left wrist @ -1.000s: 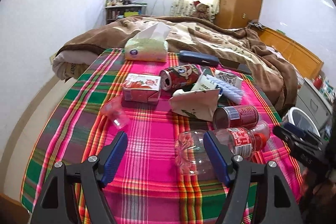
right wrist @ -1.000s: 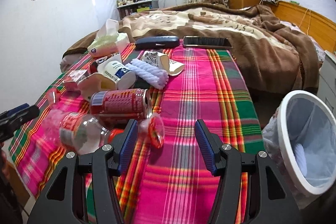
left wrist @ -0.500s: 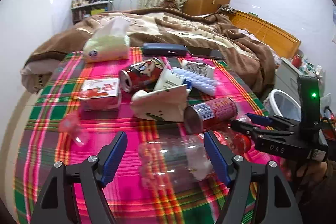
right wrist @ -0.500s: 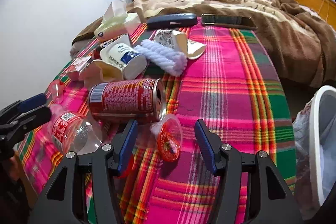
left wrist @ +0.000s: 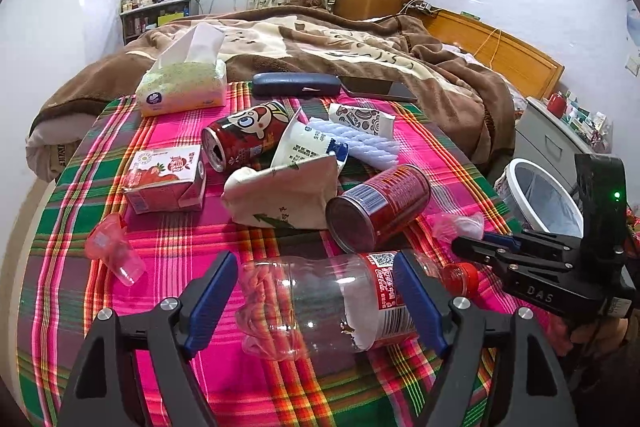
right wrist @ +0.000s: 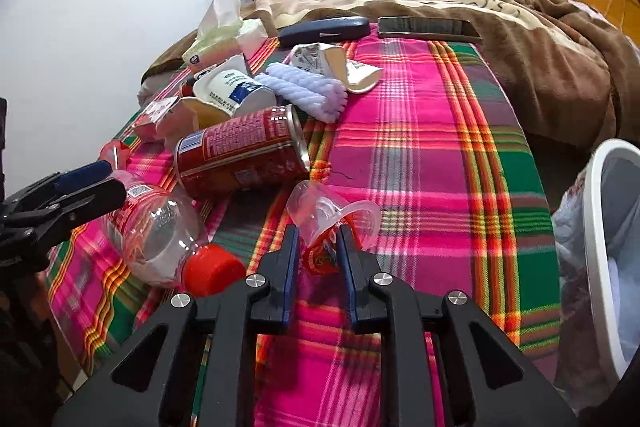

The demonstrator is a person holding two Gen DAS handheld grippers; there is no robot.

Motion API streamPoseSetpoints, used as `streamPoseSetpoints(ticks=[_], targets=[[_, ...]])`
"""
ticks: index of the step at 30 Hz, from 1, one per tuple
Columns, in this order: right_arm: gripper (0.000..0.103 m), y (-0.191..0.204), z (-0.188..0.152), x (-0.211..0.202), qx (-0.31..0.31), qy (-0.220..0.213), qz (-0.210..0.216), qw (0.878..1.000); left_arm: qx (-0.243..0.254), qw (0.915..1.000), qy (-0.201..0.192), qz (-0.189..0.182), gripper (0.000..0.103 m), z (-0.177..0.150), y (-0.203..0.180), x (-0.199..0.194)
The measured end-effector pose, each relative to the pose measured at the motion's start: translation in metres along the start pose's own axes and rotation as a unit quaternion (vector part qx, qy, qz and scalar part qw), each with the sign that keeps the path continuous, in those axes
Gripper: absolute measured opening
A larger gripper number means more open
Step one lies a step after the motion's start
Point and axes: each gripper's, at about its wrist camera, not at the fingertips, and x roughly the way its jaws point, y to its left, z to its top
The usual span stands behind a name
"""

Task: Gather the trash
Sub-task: 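Grasp the clear plastic cup with the right gripper while the left gripper grasps the Coca-Cola bottle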

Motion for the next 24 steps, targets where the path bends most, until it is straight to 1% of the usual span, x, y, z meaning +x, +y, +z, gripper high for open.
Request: streamPoseSetpoints(ticks=[2,6,8,10,11,13,15,16,19,21,23,24], targets=[[0.015,-0.003,0.001,-0.003,0.004,-0.006,-0.009,1.0,-0.001,1.0,0.004,-0.002,0.08,0.001,0.001,0.0],[0.015,-0.012,-0.002,-0.008,0.022,-0.006,-0.008,1.0,0.003,0.9999,0.011,-0.006,0.08,-0.004,-0.003,-0.004],[0.015,-0.013,-0.005,-0.01,0.022,-0.005,-0.01,1.0,0.007,0.9998,0.015,-0.008,0.08,-0.007,-0.008,-0.009],[0.015,-0.01,-0.008,-0.013,0.011,-0.002,-0.012,1.0,0.013,0.9996,0.019,-0.018,0.08,-0.012,-0.014,-0.012],[0.017,-0.009,-0.009,-0.014,0.005,-0.002,-0.02,1.0,0.018,0.9993,0.023,-0.025,0.08,-0.015,-0.018,-0.014],[0.024,-0.01,-0.01,-0.015,-0.004,0.0,-0.038,0.999,0.025,0.9984,0.038,-0.034,0.08,-0.02,-0.028,-0.014],[0.05,-0.017,-0.012,-0.018,0.0,-0.001,-0.058,0.998,0.036,0.9975,0.044,-0.043,0.08,-0.025,-0.036,-0.016],[0.052,-0.02,-0.013,-0.019,0.004,-0.001,-0.063,0.998,0.04,0.9968,0.048,-0.05,0.08,-0.028,-0.039,-0.016],[0.053,-0.029,-0.014,-0.024,0.007,-0.004,-0.054,0.999,0.053,0.9951,0.054,-0.063,0.08,-0.03,-0.046,-0.02],[0.053,-0.03,-0.013,-0.028,0.003,-0.012,-0.059,0.998,0.061,0.996,0.039,-0.053,0.08,-0.025,-0.047,-0.026],[0.053,-0.032,-0.01,-0.03,-0.005,-0.028,-0.052,0.998,0.071,0.9965,0.022,-0.039,0.08,-0.016,-0.048,-0.03],[0.055,-0.031,-0.01,-0.03,-0.01,-0.03,-0.047,0.998,0.075,0.9963,0.02,-0.038,0.08,-0.012,-0.048,-0.029]])
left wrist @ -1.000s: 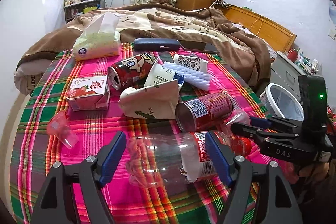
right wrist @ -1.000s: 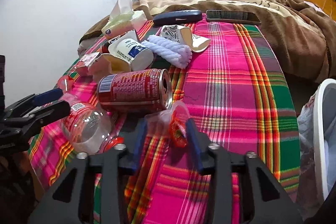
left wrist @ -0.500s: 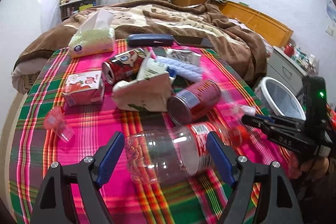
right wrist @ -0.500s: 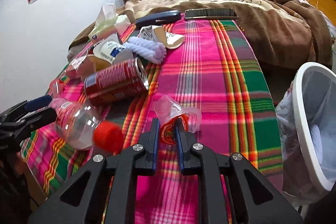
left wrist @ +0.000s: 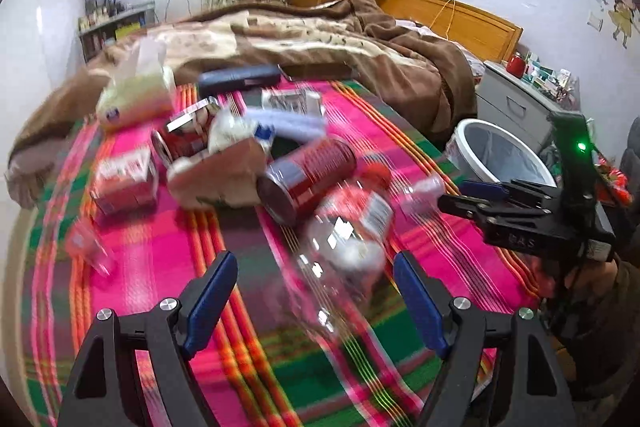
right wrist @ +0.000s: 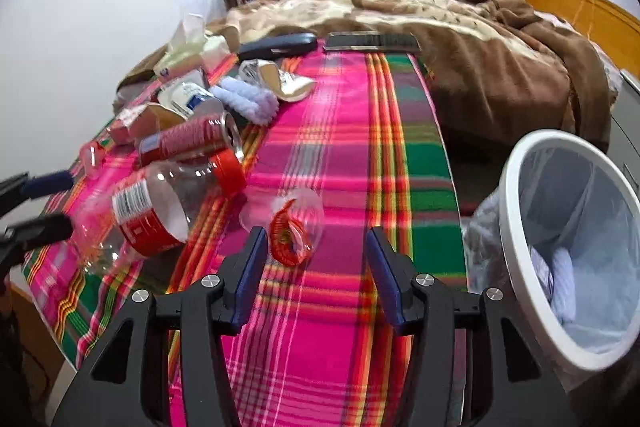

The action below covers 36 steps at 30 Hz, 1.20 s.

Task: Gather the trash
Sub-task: 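Grasp the clear plastic cup with the right gripper while the left gripper grasps the Coca-Cola bottle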

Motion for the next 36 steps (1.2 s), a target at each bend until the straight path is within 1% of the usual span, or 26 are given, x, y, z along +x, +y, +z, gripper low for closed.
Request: streamPoseSetpoints(ticks=[2,3,4,5,7,8,11,13,16,17,20,23,26,27,28,32,34,35,36], targets=[[0.059,0.003,0.003,0.003,-0.018,-0.006,0.015,1.0,0.004,0.9999,0.005,-0.012,0.08,0.008,0.001,0.006],[0.059,0.006,0.004,0.005,-0.028,-0.007,0.016,0.999,0.004,0.9997,0.008,-0.021,0.08,0.011,0.001,0.009],[0.059,0.009,0.006,0.007,-0.041,-0.005,0.014,0.999,0.0,0.9993,0.02,-0.032,0.08,0.013,0.001,0.016],[0.059,0.011,0.008,0.009,-0.052,-0.005,0.015,0.999,0.001,0.9991,0.028,-0.031,0.08,0.014,0.0,0.021],[0.059,0.013,0.011,0.013,-0.069,-0.002,0.02,0.997,0.021,0.9985,0.039,-0.031,0.08,0.013,-0.007,0.032],[0.059,0.012,0.013,0.018,-0.071,0.008,0.033,0.997,0.023,0.9979,0.05,-0.033,0.08,0.012,-0.008,0.038],[0.06,0.01,0.017,0.026,-0.077,0.024,0.052,0.995,0.018,0.9963,0.073,-0.042,0.08,0.009,-0.01,0.053],[0.06,0.01,0.018,0.029,-0.083,0.031,0.057,0.994,0.024,0.9961,0.076,-0.036,0.08,0.007,-0.012,0.059],[0.06,0.01,0.019,0.034,-0.092,0.039,0.062,0.993,0.011,0.9955,0.087,-0.038,0.08,0.007,-0.008,0.068],[0.061,0.009,0.019,0.036,-0.092,0.043,0.064,0.993,0.002,0.9954,0.086,-0.041,0.08,0.007,-0.006,0.069],[0.061,0.008,0.018,0.04,-0.09,0.057,0.067,0.992,-0.001,0.9955,0.086,-0.039,0.08,0.006,-0.003,0.07],[0.061,0.007,0.017,0.038,-0.086,0.056,0.067,0.992,-0.01,0.9952,0.089,-0.04,0.08,0.004,0.0,0.073],[0.06,0.004,0.016,0.034,-0.079,0.052,0.063,0.994,-0.03,0.9946,0.09,-0.042,0.08,0.004,0.002,0.077],[0.058,0.003,0.016,0.034,-0.075,0.051,0.065,0.994,-0.034,0.9944,0.09,-0.043,0.08,0.003,0.002,0.077],[0.054,0.002,0.016,0.033,-0.073,0.05,0.065,0.994,-0.036,0.9945,0.088,-0.044,0.079,0.002,0.001,0.078],[0.055,0.0,0.012,0.028,-0.067,0.044,0.048,0.996,-0.028,0.9939,0.094,-0.051,0.079,0.003,-0.007,0.081],[0.054,-0.001,0.01,0.023,-0.062,0.038,0.044,0.996,-0.028,0.9928,0.096,-0.065,0.079,0.004,-0.01,0.082],[0.054,-0.003,0.01,0.021,-0.059,0.036,0.042,0.997,-0.031,0.9928,0.095,-0.066,0.079,0.006,-0.011,0.081],[0.055,-0.004,0.009,0.02,-0.057,0.035,0.041,0.997,-0.03,0.9935,0.094,-0.057,0.079,0.007,-0.012,0.081]])
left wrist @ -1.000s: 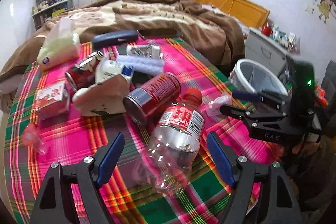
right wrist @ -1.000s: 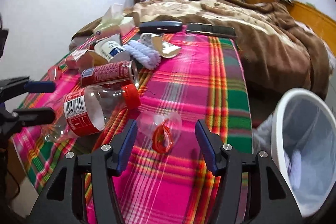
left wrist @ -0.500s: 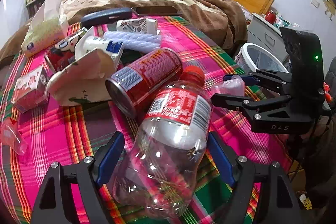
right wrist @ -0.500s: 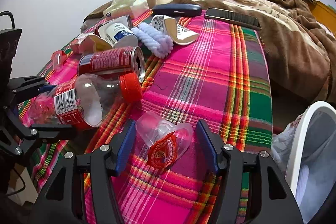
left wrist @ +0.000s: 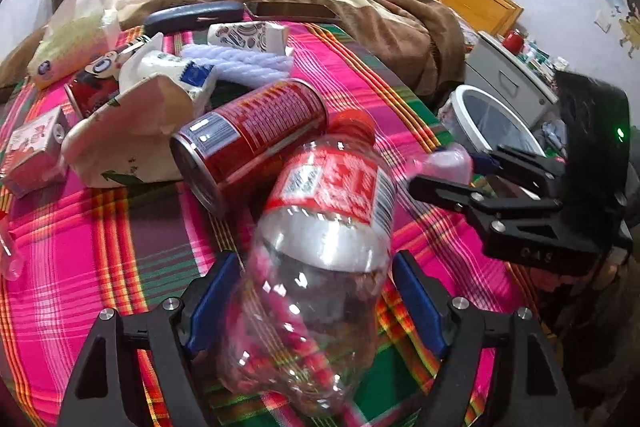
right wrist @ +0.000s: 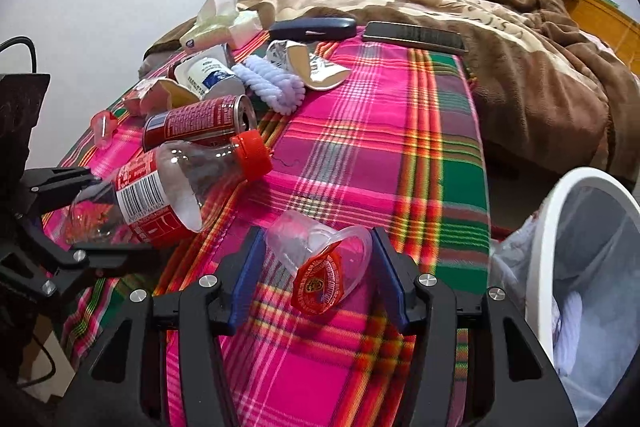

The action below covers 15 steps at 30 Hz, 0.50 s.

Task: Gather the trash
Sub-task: 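Grasp the clear plastic cup with the right gripper while the left gripper grasps the Coca-Cola bottle, then carry the cup and bottle over the wastebasket and open both grippers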

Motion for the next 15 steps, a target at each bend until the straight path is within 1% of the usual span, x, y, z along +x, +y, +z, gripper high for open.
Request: streamPoseSetpoints(ticks=[2,6,9,11,12,15], targets=[[0.054,-0.002,-0.002,-0.003,0.006,-0.002,0.002,1.0,0.011,0.9998,-0.006,0.018,0.079,0.003,-0.004,-0.001],[0.055,-0.004,-0.007,-0.005,0.013,-0.003,-0.003,1.0,0.003,1.0,0.002,-0.002,0.079,0.009,-0.005,0.005],[0.054,-0.008,-0.009,-0.005,0.027,-0.002,-0.006,1.0,-0.008,0.9999,0.0,0.006,0.079,0.015,-0.005,0.008],[0.054,-0.01,-0.009,-0.007,0.034,-0.003,-0.005,0.999,-0.013,0.9999,-0.001,0.002,0.079,0.018,-0.004,0.009],[0.054,-0.011,-0.009,-0.007,0.037,-0.004,-0.006,0.999,-0.018,0.9998,0.004,0.004,0.078,0.018,-0.004,0.011],[0.054,-0.013,-0.01,-0.01,0.047,-0.009,-0.005,0.999,-0.018,0.9998,0.008,0.004,0.07,0.018,-0.006,0.015]])
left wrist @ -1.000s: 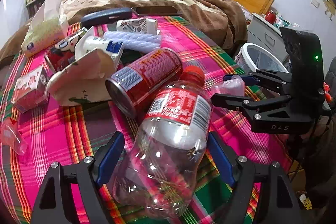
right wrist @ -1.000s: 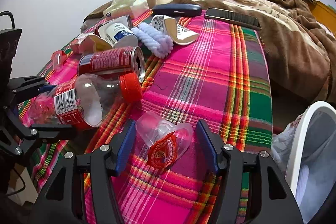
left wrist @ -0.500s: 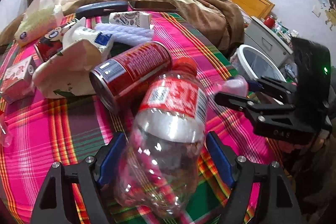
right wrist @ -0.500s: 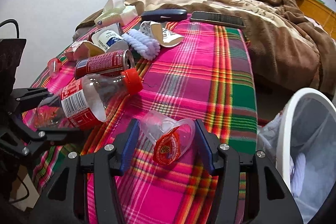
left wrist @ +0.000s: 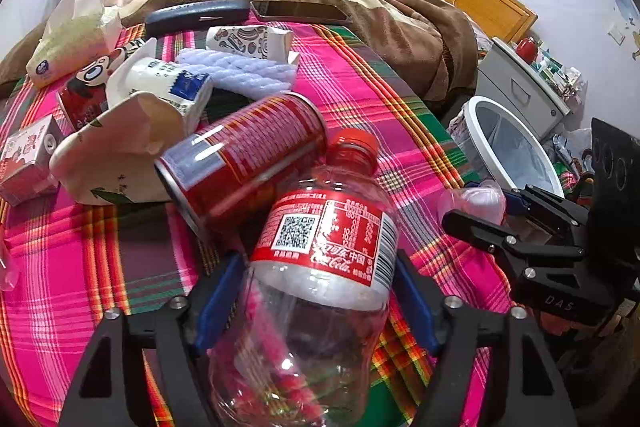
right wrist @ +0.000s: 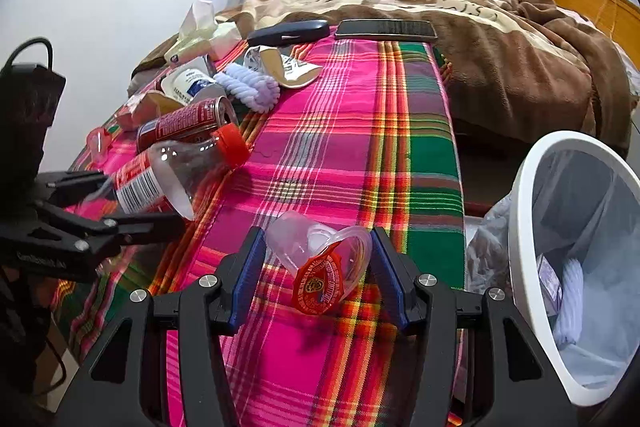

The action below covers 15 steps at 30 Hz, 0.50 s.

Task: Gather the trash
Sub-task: 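Carry the cup and bottle over the wastebasket and open both grippers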

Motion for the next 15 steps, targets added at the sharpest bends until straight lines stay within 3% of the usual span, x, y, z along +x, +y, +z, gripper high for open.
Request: streamPoseSetpoints(ticks=[1,4,15], targets=[[0.054,-0.001,0.0,-0.001,0.005,-0.003,0.0,1.0,0.005,1.0,0.0,0.002,0.066,-0.001,-0.003,0.0],[0.054,-0.002,-0.002,-0.004,0.014,-0.009,0.003,1.0,0.012,0.9996,-0.005,0.023,0.066,-0.003,-0.009,0.0],[0.054,-0.013,-0.005,-0.025,0.047,-0.042,-0.003,0.998,0.007,0.999,-0.036,0.027,0.065,-0.008,-0.031,-0.018]])
